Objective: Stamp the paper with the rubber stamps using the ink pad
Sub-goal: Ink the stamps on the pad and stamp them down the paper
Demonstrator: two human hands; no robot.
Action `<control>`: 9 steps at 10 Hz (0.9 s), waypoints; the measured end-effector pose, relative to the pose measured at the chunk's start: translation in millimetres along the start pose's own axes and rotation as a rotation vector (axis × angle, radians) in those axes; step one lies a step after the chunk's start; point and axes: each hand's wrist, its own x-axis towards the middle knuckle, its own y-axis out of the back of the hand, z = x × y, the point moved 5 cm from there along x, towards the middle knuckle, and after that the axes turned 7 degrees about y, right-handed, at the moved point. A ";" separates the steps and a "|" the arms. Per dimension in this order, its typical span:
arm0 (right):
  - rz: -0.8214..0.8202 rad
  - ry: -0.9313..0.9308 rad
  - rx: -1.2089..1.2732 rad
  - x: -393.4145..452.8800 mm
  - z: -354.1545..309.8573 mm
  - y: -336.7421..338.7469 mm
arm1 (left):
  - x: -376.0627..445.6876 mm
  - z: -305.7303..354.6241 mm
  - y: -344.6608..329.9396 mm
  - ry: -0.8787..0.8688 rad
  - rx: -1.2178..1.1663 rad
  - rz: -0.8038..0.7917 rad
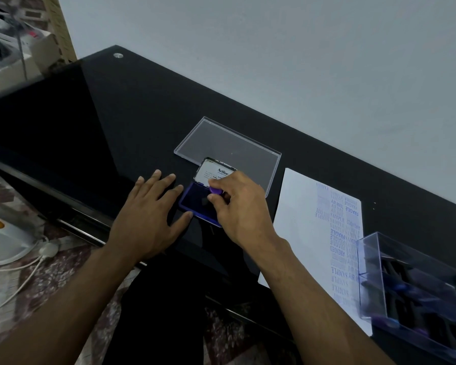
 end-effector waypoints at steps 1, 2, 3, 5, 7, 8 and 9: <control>0.000 0.000 -0.006 1.6 0.3 -1.9 | -0.8 -0.1 -0.1 -0.002 -0.005 0.004; -0.010 0.002 -0.016 2.3 1.6 -3.9 | -0.8 -0.5 -0.5 -0.001 -0.011 0.006; -0.013 -0.007 -0.001 2.4 1.5 -2.9 | -0.9 -0.2 -0.5 0.001 -0.010 0.004; -0.036 -0.006 -0.011 3.4 1.1 -3.0 | -1.0 -0.9 -1.4 0.002 -0.004 0.002; -0.038 -0.019 0.006 1.9 0.2 -1.0 | -0.9 -1.1 -1.5 0.005 -0.001 0.001; -0.044 -0.016 0.005 2.1 0.0 0.0 | -0.6 -0.8 -1.1 0.007 0.004 -0.002; -0.042 -0.023 0.017 1.8 -0.3 -0.1 | -0.3 -1.1 -1.0 0.011 0.008 -0.006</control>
